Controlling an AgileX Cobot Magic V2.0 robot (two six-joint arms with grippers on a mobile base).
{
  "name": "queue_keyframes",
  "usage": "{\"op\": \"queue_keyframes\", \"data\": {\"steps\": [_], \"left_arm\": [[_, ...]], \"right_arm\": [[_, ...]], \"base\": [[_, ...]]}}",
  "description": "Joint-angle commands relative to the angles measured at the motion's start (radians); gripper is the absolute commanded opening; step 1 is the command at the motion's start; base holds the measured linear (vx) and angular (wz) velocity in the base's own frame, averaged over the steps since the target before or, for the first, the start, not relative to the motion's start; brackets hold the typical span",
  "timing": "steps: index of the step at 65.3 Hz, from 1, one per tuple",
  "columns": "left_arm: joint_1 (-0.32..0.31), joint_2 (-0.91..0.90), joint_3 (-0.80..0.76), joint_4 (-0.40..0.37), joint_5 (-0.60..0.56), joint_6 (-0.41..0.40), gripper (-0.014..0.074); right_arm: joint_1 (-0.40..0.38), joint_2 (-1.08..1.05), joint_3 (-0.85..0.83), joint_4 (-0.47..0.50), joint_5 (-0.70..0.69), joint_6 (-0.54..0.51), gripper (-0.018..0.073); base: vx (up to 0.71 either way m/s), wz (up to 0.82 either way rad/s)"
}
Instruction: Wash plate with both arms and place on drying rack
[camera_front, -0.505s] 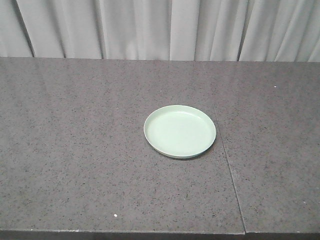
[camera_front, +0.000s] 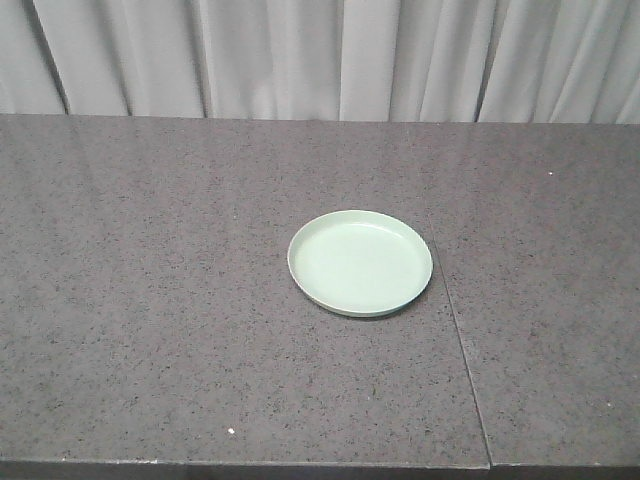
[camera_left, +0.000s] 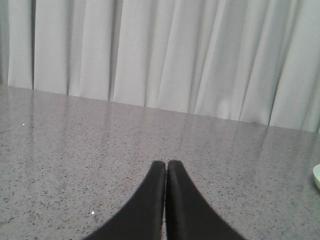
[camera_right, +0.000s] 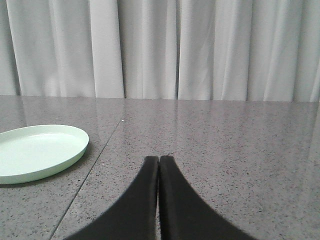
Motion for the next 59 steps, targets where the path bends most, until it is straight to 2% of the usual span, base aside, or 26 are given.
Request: {"op": "queue_keyframes", "data": {"steps": [1,14,40,47,59], "left_arm": [[-0.007,-0.015,-0.026,-0.001,-0.072,-0.006,-0.0007],[-0.007,-0.015,-0.026,-0.001,-0.072,-0.006,-0.0007],[-0.007,-0.015,-0.026,-0.001,-0.072,-0.006,-0.0007],[-0.007,-0.015,-0.026,-0.001,-0.072,-0.006,-0.0007],[-0.007,-0.015,-0.026,-0.001,-0.072,-0.006,-0.0007]], "right_arm": [[-0.006,-0.003,-0.005,0.014,-0.091,0.013,-0.0005],[-0.006,0.041,-0.132,0.024,0.002,0.013,-0.0001],[-0.006,0.339,-0.536,0.05,0.33,0.013,0.0024],[-0.006,0.447,-0.638,0.054,0.423,-0.009,0.009],[-0.006,0.625,-0.772,0.12,0.572,-0.144,0.0305]], "base": [[0.0,0.0],[0.0,0.0],[0.0,0.0],[0.0,0.0],[0.0,0.0]]}}
